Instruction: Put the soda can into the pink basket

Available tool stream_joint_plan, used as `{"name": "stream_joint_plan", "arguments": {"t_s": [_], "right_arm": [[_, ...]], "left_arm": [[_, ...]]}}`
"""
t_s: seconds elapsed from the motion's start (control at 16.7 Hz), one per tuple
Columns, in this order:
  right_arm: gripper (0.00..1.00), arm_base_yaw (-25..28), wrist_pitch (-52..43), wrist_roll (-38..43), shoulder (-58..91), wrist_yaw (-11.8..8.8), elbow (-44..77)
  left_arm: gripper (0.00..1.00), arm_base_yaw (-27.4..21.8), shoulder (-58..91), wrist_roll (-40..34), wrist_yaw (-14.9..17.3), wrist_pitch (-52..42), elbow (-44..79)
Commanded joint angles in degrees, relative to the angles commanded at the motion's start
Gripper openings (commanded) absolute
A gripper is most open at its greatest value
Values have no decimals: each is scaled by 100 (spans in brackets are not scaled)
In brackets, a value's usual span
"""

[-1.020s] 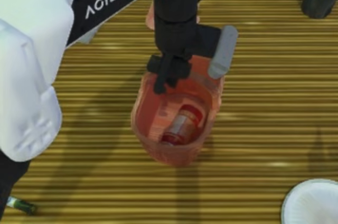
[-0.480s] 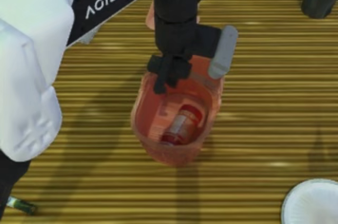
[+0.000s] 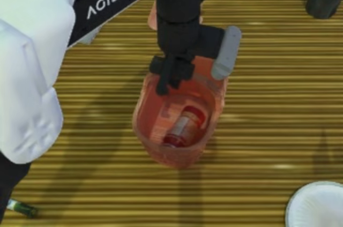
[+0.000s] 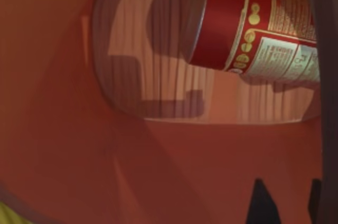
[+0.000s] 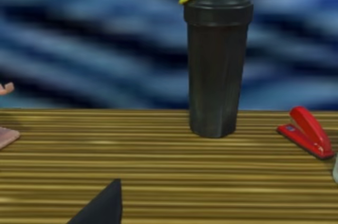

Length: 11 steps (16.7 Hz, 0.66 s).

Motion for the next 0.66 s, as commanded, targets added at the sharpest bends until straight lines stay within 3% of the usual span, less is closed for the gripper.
{"name": "stream_joint_plan", "arguments": {"t_s": [0.66], "right_arm": [[100, 0, 0, 0, 0, 0, 0]], "left_arm": [[0, 318, 117, 203, 1, -1263, 1365]]}}
